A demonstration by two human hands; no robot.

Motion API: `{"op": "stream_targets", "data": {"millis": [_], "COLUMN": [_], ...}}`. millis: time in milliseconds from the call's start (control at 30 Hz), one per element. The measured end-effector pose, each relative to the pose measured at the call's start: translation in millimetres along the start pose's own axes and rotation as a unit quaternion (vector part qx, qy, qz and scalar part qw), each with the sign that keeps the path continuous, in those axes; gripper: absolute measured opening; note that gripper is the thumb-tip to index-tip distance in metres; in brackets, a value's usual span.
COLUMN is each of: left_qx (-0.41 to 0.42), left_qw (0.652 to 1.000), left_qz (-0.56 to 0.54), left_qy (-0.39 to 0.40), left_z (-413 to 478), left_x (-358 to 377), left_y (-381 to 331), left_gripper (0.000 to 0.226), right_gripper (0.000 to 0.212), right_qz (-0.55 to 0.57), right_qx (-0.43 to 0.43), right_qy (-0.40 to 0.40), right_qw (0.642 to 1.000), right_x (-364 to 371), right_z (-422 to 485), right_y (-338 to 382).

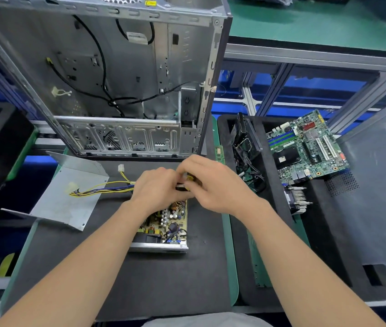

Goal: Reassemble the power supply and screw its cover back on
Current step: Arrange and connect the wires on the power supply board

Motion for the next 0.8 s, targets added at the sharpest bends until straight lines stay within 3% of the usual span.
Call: {"op": "stream_targets", "data": {"millis": [100, 200, 300, 533, 633, 800], "left_qx": [0.018, 0.016, 0.027, 0.025, 0.019, 0.015], "left_qw": [0.999, 1.0, 0.999, 1.0, 1.0, 0.999], "left_qz": [0.03, 0.024, 0.018, 0.01, 0.004, 0.0], "left_qy": [0.011, 0.0, -0.006, -0.003, -0.007, -0.029], "left_z": [1.8, 1.7, 0.6, 2.3, 2.1, 1.5], "left_x": [4.7, 3.1, 2.1, 5.4, 5.7, 2.1], "left_y": [-0.6, 0.2, -1.4, -0.2, 2.0, 2.2], "left_gripper": [0.052, 0.049, 0.03, 0.037, 0.034, 0.045], "right_gripper": [0.012, 0.012, 0.026, 0.051, 0.05, 0.014], "right_qz": [-0.025, -0.022, -0.046, -0.085, -0.104, -0.149], "right_qx": [0.02, 0.053, 0.092, 0.21, 0.176, -0.005], "right_qy": [0.027, 0.003, -0.041, -0.109, -0.108, 0.008], "right_qw": [0.999, 0.998, 0.994, 0.968, 0.973, 0.989], "right_x": [1.9, 0.0, -3.8, -10.2, -12.9, 1.9], "right_z": [4.7, 8.7, 11.7, 12.1, 12.0, 0.8], "right_y": [-3.3, -3.8, -7.2, -26.7, -17.5, 8.4]}}
Point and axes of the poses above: each hand's wrist, its own z-axis towards the middle knuckle, its own x-axis out of the palm, y = z × x, the point moved 9 cm from there along z, towards the middle knuckle, and after that the axes turned 12 degrees about x, right-handed, at the moved point
